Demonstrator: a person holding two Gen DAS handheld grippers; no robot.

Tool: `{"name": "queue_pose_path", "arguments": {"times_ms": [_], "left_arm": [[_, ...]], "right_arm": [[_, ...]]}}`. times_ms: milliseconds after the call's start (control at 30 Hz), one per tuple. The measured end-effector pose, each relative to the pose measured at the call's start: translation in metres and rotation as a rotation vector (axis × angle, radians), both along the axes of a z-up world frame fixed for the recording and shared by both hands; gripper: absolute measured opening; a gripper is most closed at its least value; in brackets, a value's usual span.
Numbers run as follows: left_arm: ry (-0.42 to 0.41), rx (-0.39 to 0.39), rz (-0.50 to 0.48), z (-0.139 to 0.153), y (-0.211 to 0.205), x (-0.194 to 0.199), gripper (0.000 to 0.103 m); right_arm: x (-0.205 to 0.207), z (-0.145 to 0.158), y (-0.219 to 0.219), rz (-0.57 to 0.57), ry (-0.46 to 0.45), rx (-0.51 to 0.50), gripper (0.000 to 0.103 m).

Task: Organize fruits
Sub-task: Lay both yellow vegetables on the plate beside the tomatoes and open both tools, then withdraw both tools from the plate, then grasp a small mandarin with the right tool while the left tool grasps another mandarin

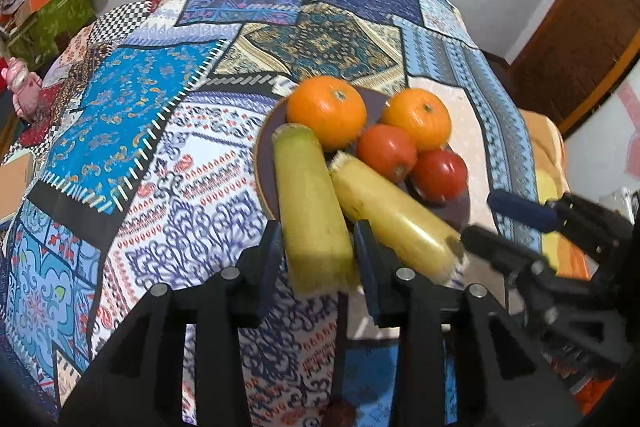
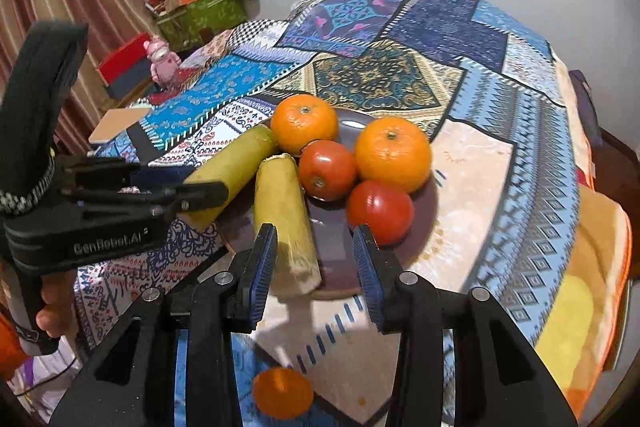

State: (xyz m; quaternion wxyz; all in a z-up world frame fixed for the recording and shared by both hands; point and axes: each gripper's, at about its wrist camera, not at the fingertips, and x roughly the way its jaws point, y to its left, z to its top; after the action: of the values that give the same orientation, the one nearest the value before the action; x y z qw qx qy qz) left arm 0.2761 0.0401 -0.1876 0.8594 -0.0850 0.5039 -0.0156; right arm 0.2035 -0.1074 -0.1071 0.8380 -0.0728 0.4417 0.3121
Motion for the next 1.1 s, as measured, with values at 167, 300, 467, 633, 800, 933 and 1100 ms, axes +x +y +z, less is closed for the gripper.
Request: {"name": "queue_pose_path", "arguments": {"times_ms": [167,300,467,633,800,933,1100], "left_arm": [[0.002,0.021,-0.023,0.001,-0.011,-0.009,0.039],[-0.007,0.032,-0.044,0.008,-0.015,-0.022,0.039],[-0.059,0.062,-0.068,0.028,-0.015,-0.049,0.039],[-0.089,0.053,-0.084,0.043,-0.013,-0.074,0.041],[-0.097,0.036,-0.122,0.048,-0.020,-0.097,0.043],[-0.096,0.023,-0.145,0.043,-0.029,-0.110,0.050],[-0.061,0.018,-0.186,0.031,-0.045,-0.117,0.050]], "right_arm": [[-0.014,0.007,-0.017,-0.039,-0.016,0.005,0.037],[-0.026,0.013,-0.036,-0.087,-0.021,0.021,0.038],[-0.044,0.020,-0.057,-0.153,-0.031,0.046,0.041],[-0.063,0.023,-0.069,-0.200,-0.042,0.059,0.046],[-0.083,0.016,-0.079,-0.233,-0.028,0.057,0.048],[-0.094,0.004,-0.083,-0.245,-0.001,0.046,0.048],[-0.106,-0.018,-0.084,-0.245,0.059,0.039,0.048]]}}
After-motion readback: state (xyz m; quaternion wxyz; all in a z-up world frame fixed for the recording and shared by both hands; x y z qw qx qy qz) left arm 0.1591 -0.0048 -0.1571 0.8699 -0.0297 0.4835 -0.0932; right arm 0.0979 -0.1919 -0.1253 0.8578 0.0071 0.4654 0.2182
